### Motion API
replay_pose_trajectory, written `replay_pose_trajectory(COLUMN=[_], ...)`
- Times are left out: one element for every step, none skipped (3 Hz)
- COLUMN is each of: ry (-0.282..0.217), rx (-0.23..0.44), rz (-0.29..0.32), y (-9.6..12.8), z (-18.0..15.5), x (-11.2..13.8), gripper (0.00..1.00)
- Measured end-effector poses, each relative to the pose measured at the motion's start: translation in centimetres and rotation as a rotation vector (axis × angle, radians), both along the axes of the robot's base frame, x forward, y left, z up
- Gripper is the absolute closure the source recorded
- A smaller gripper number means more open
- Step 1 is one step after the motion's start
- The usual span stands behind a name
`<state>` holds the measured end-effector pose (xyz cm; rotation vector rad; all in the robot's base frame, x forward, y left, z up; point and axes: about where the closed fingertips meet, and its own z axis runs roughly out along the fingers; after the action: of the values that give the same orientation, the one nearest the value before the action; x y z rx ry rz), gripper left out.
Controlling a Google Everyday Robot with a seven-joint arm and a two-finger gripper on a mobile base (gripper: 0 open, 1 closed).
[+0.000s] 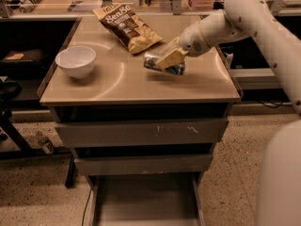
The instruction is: Place redbull can into bottom drawer
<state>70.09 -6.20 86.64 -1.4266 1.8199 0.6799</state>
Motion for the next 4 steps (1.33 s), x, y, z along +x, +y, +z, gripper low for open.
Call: replay_pose_trajectory(ry=[-0.140, -0.214, -0.202, -0.122], rx=[0.016, -0.025, -0.073, -0.077], rz=[0.017, -0.024, -0.064, -0.116], y=[-1.0, -3.8, -6.2, -7.7], z=[4.3, 5.6, 3.1, -2.1], x=[-5.0, -10.5, -15.9, -20.0], gripper=[1.00, 1.00, 1.00, 1.00])
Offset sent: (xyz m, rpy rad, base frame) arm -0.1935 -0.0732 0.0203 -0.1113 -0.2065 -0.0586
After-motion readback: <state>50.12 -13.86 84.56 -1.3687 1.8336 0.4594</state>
